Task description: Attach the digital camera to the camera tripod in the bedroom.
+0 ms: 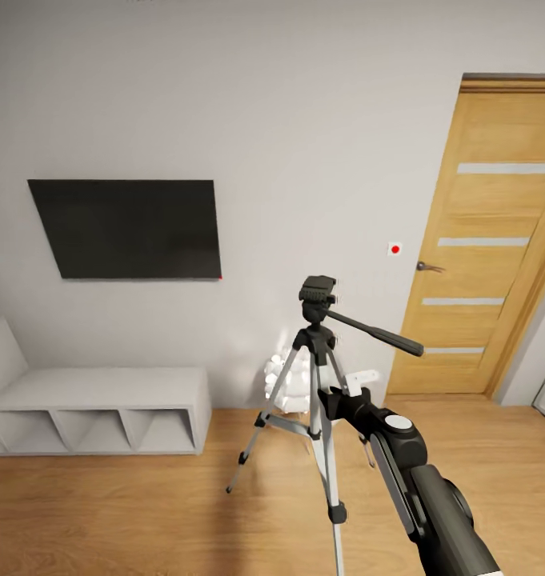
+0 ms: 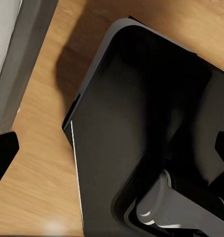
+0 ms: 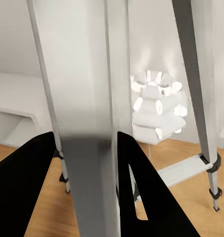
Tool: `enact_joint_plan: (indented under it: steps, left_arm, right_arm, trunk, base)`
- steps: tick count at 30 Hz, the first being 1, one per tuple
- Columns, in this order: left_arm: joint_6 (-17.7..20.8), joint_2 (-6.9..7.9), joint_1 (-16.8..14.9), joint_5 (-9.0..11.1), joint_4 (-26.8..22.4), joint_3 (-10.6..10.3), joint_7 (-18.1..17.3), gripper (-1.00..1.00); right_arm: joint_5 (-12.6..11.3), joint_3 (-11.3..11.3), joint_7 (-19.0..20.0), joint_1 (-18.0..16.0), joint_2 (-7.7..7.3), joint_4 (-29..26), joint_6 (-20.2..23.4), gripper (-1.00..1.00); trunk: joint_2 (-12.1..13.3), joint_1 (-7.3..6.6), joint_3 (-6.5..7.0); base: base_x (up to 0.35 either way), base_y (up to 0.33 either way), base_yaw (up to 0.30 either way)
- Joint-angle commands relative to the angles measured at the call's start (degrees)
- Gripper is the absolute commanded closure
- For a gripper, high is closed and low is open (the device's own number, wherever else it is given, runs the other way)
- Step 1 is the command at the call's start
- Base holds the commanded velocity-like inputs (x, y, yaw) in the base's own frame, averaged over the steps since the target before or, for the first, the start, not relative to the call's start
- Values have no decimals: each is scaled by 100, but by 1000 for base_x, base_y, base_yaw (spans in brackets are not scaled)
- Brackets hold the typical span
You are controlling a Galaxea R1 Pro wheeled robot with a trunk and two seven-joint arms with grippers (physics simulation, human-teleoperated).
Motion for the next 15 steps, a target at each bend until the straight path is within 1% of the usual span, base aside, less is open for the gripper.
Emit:
enact_joint_plan:
  steps: [1,15]
  left_arm:
    - [-13,-1,-1,-17,3,30,5,-100]
    - [-13,-1,-1,-18,3,28,5,-100]
  right_arm:
    - [4,-6,28,-2,2,-9,21,100]
    - [20,-6,7,-2,2,-9,-15,100]
  trunk:
    - [-5,2,-2]
    - [-5,2,-2]
  base:
    - [0,0,254]
    - [0,0,249]
